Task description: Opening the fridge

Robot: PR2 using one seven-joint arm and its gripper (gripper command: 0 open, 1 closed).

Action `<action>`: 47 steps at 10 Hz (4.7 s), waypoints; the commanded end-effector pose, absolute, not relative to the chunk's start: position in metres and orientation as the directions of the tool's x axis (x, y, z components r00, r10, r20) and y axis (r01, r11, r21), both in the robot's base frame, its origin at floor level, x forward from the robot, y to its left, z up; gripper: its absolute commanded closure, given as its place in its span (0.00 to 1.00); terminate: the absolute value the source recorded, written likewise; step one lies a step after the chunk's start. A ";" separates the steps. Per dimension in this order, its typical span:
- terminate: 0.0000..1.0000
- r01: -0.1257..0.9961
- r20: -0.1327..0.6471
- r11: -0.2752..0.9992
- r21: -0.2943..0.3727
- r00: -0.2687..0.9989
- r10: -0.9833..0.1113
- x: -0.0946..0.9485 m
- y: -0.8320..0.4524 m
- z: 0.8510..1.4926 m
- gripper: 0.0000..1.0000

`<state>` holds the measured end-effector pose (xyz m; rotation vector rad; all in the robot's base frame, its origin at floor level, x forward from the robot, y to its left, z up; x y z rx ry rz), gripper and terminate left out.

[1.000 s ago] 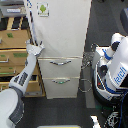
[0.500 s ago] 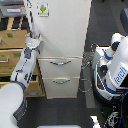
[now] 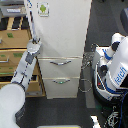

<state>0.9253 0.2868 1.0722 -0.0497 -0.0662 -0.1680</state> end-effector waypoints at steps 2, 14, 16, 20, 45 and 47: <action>0.00 0.193 0.057 0.979 -0.063 0.980 -0.189 0.934 0.286 1.045 1.00; 0.00 0.510 0.119 0.846 -0.155 0.860 -0.497 0.694 0.233 1.124 1.00; 0.00 0.570 0.142 0.808 -0.152 0.821 -0.553 0.661 0.202 1.150 1.00; 0.00 0.763 0.185 0.628 -0.153 0.647 -0.740 0.564 0.133 1.215 1.00; 0.00 0.674 -0.140 0.737 -0.055 0.726 -0.674 0.613 -0.049 1.133 0.00; 0.00 0.752 -0.064 0.651 -0.104 0.648 -0.759 0.556 -0.084 1.191 0.00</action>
